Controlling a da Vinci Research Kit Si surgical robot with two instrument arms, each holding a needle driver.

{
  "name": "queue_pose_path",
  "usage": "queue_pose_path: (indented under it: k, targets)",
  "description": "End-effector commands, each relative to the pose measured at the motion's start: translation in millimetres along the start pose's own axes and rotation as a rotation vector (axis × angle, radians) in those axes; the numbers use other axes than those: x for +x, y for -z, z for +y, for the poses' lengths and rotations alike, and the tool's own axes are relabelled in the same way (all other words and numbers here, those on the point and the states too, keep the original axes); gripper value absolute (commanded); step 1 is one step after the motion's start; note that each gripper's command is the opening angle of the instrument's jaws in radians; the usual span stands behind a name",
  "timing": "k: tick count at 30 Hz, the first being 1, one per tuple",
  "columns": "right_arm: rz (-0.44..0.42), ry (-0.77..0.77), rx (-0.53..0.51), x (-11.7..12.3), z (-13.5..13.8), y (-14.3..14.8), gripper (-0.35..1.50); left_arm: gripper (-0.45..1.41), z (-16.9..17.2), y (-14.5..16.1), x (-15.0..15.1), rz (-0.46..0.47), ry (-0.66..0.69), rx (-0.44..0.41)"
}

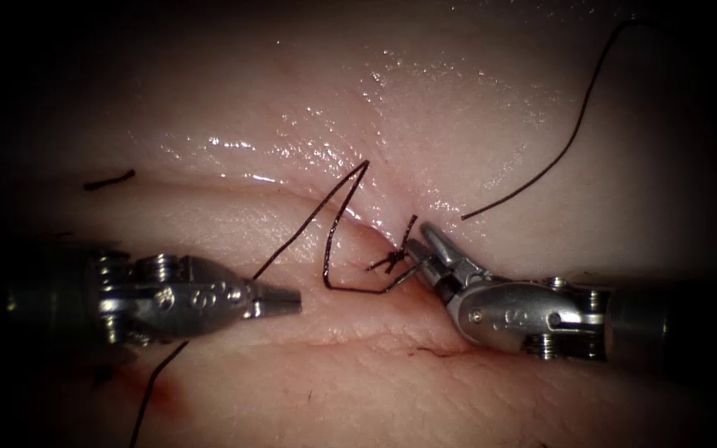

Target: Wound Closure

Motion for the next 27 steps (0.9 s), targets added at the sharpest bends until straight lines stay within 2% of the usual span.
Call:
queue_pose_path:
  k: [1,5,11,12,19,27]
  targets:
    - [0.0,-0.021,0.003,-0.1,-0.6,-0.5,-0.35,-0.37,0.2,-0.8,0.1,-0.001,0.007,0.001]
    - [-0.004,-0.09,0.007,-0.2,-0.7,-0.5,-0.35,-0.39,0.4,-1.0,0.7,-0.004,-0.003,0.006]
    - [-0.001,-0.149,0.009,-0.3,-0.6,-0.5,-0.35,-0.45,0.4,-2.2,3.1,0.013,-0.02,0.041]
    - [0.001,-0.167,0.011,-0.3,-0.5,-0.5,-0.35,-0.45,0.5,-3.1,4.0,0.031,-0.024,0.069]
    - [0.028,-0.189,-0.002,0.1,0.3,-0.2,-0.35,-0.45,0.2,-6.6,6.3,0.086,-0.027,0.128]
    - [0.069,-0.21,-0.032,1.5,1.5,0.4,-0.35,-0.45,0.5,-10.9,5.7,0.106,-0.041,0.134]
